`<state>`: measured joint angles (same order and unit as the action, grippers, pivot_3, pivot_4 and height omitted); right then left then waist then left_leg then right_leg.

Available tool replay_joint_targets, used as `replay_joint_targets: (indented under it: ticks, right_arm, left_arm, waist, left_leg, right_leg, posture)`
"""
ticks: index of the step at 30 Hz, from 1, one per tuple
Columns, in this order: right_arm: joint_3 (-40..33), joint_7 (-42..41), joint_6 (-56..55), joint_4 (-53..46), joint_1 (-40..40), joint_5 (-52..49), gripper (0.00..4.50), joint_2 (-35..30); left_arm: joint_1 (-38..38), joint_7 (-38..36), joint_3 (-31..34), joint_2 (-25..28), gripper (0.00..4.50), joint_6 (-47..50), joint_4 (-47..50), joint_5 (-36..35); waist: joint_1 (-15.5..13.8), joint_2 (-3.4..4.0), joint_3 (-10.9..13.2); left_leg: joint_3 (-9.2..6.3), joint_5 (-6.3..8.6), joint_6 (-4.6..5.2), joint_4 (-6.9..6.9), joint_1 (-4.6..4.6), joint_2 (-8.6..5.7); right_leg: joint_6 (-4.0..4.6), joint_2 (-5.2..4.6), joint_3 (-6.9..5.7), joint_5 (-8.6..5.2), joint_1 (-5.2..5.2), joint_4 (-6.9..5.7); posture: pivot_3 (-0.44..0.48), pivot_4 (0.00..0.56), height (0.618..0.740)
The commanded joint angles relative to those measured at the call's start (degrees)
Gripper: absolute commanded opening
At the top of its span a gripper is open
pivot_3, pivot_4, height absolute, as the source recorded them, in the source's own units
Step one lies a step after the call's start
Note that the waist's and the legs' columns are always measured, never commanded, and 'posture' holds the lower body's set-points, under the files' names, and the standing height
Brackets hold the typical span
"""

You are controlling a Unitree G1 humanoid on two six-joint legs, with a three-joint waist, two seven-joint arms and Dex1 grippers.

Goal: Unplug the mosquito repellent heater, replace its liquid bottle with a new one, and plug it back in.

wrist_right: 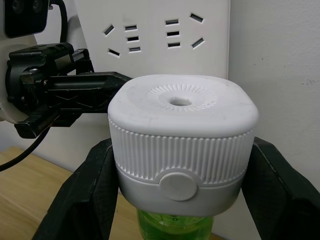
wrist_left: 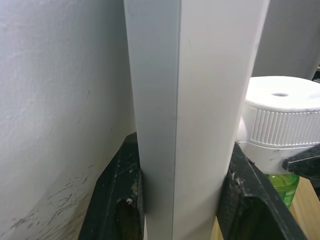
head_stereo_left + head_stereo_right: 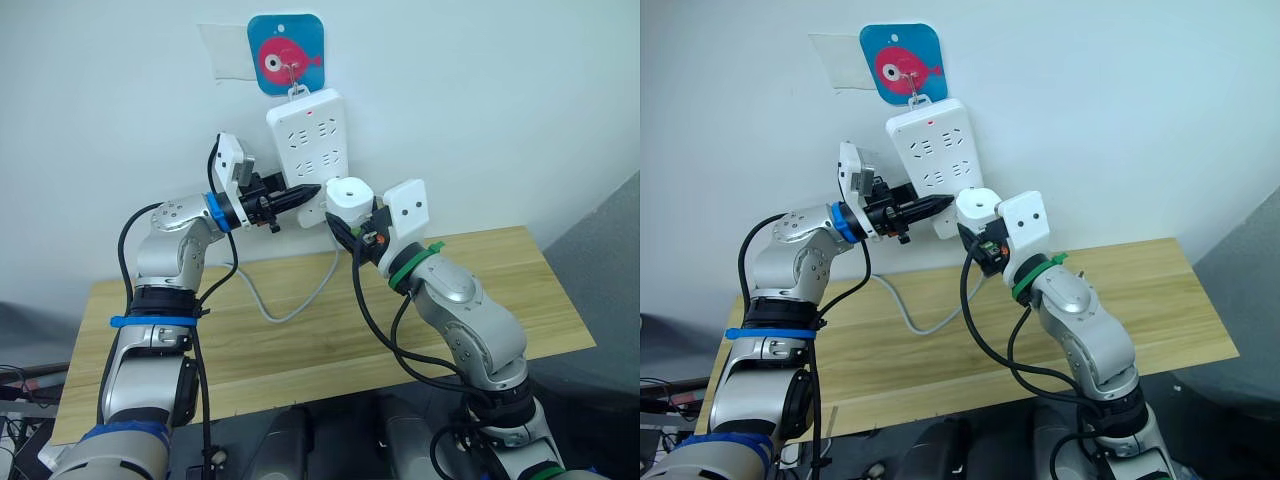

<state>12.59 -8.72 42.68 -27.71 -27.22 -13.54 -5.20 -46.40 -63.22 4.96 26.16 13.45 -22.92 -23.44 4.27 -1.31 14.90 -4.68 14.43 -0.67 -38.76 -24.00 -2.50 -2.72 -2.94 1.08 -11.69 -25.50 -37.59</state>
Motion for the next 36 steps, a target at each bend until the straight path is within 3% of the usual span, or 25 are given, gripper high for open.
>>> replay_joint_targets:
  ticks: [1, 17, 27, 29, 32, 36]
  right_arm:
    - [-0.9, -0.1, -1.8, -3.5, -0.1, 0.3, 3.01, 0.1]
    - [-1.1, 2.8, -3.3, 5.1, -4.8, 3.4, 3.01, 5.1]
    - [-0.7, 1.3, -3.0, 4.0, -4.4, 3.2, 3.01, 3.9]
    - [-0.2, 0.1, -2.4, 2.0, -3.4, 2.6, 3.73, 2.8]
    - [0.5, -1.4, -1.2, -1.5, -1.8, 2.0, 4.47, 0.8]
    - [-0.2, -3.1, 2.0, -7.5, 1.6, 0.4, 4.47, -2.4]
  left_arm:
    - [-0.4, -1.8, -0.2, 0.3, 1.33, 0.0, 2.6, -1.1]
    - [-0.2, -2.6, -0.4, -0.4, 1.33, 1.5, 3.5, -1.8]
    - [0.2, -1.9, 0.2, -0.3, 1.33, -0.9, 2.7, -0.3]
    - [0.0, -1.6, 0.3, -0.4, 1.33, -1.6, 2.3, 0.0]
    - [-0.2, -1.6, 0.1, -0.2, 1.33, -2.2, 1.6, 0.5]
    - [0.0, -2.1, -0.5, 0.2, 1.33, -3.3, 1.0, 1.0]
  waist:
    - [0.0, 0.0, 0.0]
    - [0.5, 0.0, 0.0]
    - [0.5, 0.0, 0.0]
    - [0.5, 0.0, 0.0]
    - [0.3, 0.0, 0.0]
    - [0.3, 0.0, 0.0]
  left_leg:
    - [0.0, 0.0, 0.0, 0.0, 0.0, 0.0]
    - [0.04, 0.0, -0.01, -0.01, 0.03, 0.01]
    - [0.04, -0.01, -0.02, -0.02, 0.06, 0.02]
    - [0.04, -0.01, -0.02, -0.02, 0.05, 0.02]
    - [-0.01, 0.0, -0.02, 0.02, -0.01, 0.01]
    - [0.01, 0.01, -0.01, 0.04, -0.04, -0.02]
  right_leg:
    - [0.0, 0.0, 0.0, 0.0, 0.0, 0.0]
    - [0.0, 0.01, 0.04, 0.0, -0.03, -0.1]
    - [0.0, 0.01, 0.06, 0.0, -0.04, -0.18]
    - [0.0, 0.01, 0.05, 0.0, -0.05, -0.17]
    - [0.0, 0.0, -0.03, 0.0, -0.04, -0.02]
    - [0.0, -0.05, -0.04, 0.0, -0.02, 0.1]
  posture:
    - [-0.106, 0.227, 0.74]
    - [-0.113, 0.23, 0.74]
    - [-0.107, 0.232, 0.74]
    - [-0.108, 0.234, 0.74]
    - [-0.109, 0.234, 0.74]
    - [-0.117, 0.232, 0.74]
